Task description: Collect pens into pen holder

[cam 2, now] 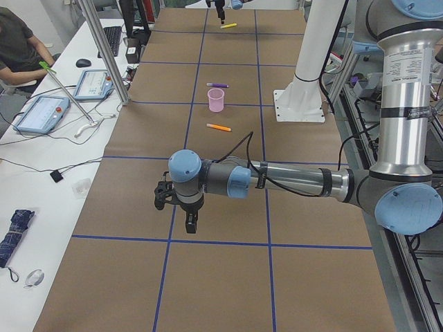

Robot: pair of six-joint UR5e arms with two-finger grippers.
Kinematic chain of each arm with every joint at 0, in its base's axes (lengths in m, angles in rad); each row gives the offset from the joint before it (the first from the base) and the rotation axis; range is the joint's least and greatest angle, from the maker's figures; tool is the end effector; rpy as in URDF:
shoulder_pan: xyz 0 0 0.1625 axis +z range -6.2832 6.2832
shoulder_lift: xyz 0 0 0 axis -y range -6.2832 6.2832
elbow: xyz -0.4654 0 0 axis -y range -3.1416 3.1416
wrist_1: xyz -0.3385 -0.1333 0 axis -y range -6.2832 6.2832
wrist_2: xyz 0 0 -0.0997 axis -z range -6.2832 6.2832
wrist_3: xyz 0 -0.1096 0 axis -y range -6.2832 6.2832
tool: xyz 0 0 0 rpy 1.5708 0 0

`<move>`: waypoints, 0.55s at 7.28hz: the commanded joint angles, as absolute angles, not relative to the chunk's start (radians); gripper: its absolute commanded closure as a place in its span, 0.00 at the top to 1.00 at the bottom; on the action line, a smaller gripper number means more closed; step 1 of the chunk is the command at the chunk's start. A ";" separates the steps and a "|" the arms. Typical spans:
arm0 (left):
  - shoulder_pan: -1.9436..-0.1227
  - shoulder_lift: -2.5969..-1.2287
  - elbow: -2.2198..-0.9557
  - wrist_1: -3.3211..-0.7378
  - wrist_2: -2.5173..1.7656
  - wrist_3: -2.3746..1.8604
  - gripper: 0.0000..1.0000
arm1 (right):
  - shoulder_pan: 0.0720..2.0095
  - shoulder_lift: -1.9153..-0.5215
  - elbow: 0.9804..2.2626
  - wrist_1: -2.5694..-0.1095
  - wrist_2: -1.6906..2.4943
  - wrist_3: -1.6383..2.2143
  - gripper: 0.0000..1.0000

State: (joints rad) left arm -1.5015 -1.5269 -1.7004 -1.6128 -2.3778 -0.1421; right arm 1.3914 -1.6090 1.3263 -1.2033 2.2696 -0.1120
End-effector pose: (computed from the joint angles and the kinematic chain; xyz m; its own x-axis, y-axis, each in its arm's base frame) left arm -0.0246 -0.4281 0.6610 0.6865 -0.0019 -0.7272 0.0288 0.9993 0.0246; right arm -0.0120 -0.4183 0.7972 0.7191 -0.2986 0.6275 0.2598 0.9530 0.1558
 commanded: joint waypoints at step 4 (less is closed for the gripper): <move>-1.500 -1.528 -1.703 -1.618 -2.379 -0.144 1.00 | 1.394 -1.654 1.279 -1.184 2.303 -0.141 0.92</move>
